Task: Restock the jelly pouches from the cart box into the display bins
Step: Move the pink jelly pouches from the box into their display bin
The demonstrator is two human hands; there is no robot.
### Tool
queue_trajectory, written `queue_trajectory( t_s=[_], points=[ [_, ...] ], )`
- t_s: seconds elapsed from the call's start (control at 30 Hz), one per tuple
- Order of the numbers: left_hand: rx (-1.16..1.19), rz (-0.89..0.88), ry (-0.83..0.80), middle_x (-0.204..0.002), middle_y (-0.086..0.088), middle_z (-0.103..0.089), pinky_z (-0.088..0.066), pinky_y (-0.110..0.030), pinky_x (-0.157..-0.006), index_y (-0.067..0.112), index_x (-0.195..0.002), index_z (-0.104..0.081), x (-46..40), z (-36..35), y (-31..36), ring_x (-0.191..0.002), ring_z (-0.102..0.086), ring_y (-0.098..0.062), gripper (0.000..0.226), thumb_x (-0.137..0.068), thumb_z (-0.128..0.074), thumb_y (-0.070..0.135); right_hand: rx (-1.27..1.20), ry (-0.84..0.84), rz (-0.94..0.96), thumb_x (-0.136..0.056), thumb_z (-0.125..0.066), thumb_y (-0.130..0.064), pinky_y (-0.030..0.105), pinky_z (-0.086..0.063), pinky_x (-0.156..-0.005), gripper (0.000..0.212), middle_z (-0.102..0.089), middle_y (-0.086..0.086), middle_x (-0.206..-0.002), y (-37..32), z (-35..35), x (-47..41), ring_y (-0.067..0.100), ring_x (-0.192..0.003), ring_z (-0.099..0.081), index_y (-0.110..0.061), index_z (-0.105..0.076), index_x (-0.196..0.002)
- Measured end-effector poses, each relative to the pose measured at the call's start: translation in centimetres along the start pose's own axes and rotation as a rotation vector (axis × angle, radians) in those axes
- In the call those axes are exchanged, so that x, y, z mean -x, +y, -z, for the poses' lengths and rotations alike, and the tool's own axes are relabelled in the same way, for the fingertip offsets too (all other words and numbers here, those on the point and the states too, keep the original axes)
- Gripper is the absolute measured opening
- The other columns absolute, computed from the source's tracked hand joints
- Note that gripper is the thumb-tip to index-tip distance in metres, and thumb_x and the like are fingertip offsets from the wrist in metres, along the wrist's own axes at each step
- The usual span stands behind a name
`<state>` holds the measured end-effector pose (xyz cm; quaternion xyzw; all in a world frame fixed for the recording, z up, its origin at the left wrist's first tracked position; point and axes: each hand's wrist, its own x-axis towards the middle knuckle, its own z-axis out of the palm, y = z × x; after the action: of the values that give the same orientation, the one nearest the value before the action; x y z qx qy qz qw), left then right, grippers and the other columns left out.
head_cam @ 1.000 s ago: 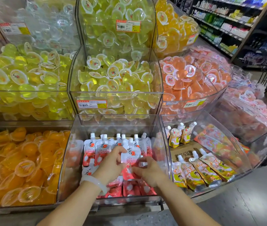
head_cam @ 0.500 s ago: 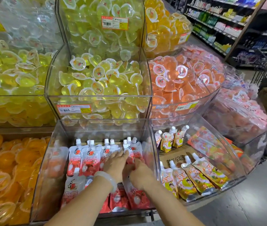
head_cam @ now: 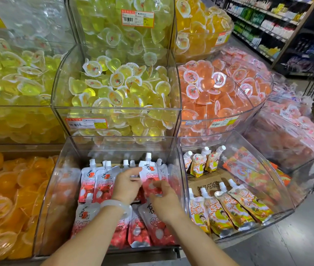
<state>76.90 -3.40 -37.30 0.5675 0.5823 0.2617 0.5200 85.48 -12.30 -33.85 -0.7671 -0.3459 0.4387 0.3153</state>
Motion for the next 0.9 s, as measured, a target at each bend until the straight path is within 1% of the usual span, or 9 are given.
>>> queue_trajectory(
  t_s=[0.1,0.17,0.27,0.33,0.37,0.47,0.6,0.73,0.9],
  points=[
    [-0.090,-0.050,0.021,-0.121,-0.019,-0.061,-0.043,-0.007,-0.067,0.002,-0.118,-0.063,-0.8,0.9,0.0,-0.093,-0.053,-0.020,0.041,-0.085,-0.046,-0.016,0.322,0.027,0.179,-0.093,-0.050,-0.008,0.017,-0.041,-0.068,0.019,-0.061,0.003,-0.109,0.4,-0.2,-0.2,0.013,-0.086,-0.052,-0.020,-0.051,-0.108],
    [-0.312,-0.120,0.024,-0.127,-0.019,-0.058,-0.045,-0.015,-0.084,0.003,-0.122,-0.060,-1.0,1.1,0.0,-0.107,-0.055,-0.026,0.041,-0.088,-0.043,-0.010,0.406,0.018,0.234,-0.092,-0.050,-0.008,0.020,-0.043,-0.076,0.021,-0.059,0.003,-0.118,0.7,0.0,-0.2,0.014,-0.096,-0.051,-0.020,-0.053,-0.110],
    [-0.850,-0.177,-0.039,-0.140,-0.007,-0.046,-0.030,-0.032,-0.108,0.015,-0.130,-0.055,-0.4,1.1,0.0,-0.130,-0.037,-0.027,0.037,-0.096,-0.043,0.018,0.480,-0.125,0.140,-0.092,-0.049,-0.019,0.028,-0.039,-0.102,0.033,-0.045,0.007,-0.133,0.7,0.1,0.3,0.026,-0.125,-0.043,-0.018,-0.053,-0.125],
    [-0.929,-0.160,-0.072,-0.148,-0.003,-0.036,-0.021,-0.035,-0.113,0.020,-0.139,-0.044,0.0,0.9,0.0,-0.137,-0.026,-0.027,0.045,-0.099,-0.035,0.039,0.582,-0.263,0.011,-0.093,-0.047,-0.017,0.031,-0.043,-0.095,0.031,-0.042,0.014,-0.139,0.0,0.2,0.5,0.032,-0.129,-0.042,-0.025,-0.055,-0.121],
    [-0.913,-0.152,-0.091,-0.151,-0.003,-0.032,-0.018,-0.036,-0.114,0.021,-0.143,-0.038,0.1,0.8,0.0,-0.140,-0.022,-0.026,0.053,-0.097,-0.035,0.048,0.634,-0.338,-0.034,-0.093,-0.048,-0.010,0.032,-0.046,-0.092,0.035,-0.041,0.016,-0.142,-0.2,0.1,0.3,0.033,-0.130,-0.043,-0.029,-0.054,-0.122],
    [-0.847,-0.178,-0.159,-0.149,-0.002,-0.036,-0.025,-0.038,-0.113,0.028,-0.145,-0.032,0.0,0.7,0.2,-0.138,-0.028,-0.026,0.071,-0.084,-0.054,0.058,0.724,-0.384,-0.080,-0.092,-0.052,-0.004,0.037,-0.035,-0.110,0.056,-0.027,0.016,-0.152,0.2,-0.2,-0.1,0.032,-0.140,-0.027,-0.020,-0.038,-0.143],
    [-0.417,-0.026,-0.209,-0.126,-0.008,-0.059,-0.045,-0.032,-0.096,0.020,-0.129,-0.055,-1.0,-0.1,0.2,-0.112,-0.056,-0.026,0.052,-0.080,-0.072,0.023,0.754,-0.400,-0.039,-0.094,-0.046,-0.008,0.039,-0.029,-0.114,0.052,-0.024,0.014,-0.152,1.0,-0.6,-0.2,0.035,-0.142,-0.022,-0.023,-0.037,-0.143],
    [-0.111,-0.025,-0.077,-0.081,-0.004,-0.060,-0.042,-0.012,-0.061,0.004,-0.109,-0.066,-1.1,0.9,1.5,-0.079,-0.052,-0.016,0.027,-0.085,-0.059,-0.007,0.737,-0.380,-0.027,-0.094,-0.049,-0.006,0.036,-0.034,-0.112,0.060,0.005,0.011,-0.159,1.2,-0.5,-0.5,0.033,-0.146,-0.008,-0.043,-0.036,-0.141],
    [-0.082,-0.092,-0.053,-0.091,-0.013,-0.062,-0.043,-0.026,-0.074,0.020,-0.092,-0.066,-1.7,5.3,1.5,-0.084,-0.054,-0.022,0.029,-0.084,-0.060,-0.008,0.737,-0.365,0.011,-0.094,-0.047,-0.006,0.041,-0.016,-0.118,0.057,0.025,0.002,-0.156,0.9,-0.7,-0.3,0.030,-0.145,0.017,-0.045,-0.044,-0.136]
  ],
)
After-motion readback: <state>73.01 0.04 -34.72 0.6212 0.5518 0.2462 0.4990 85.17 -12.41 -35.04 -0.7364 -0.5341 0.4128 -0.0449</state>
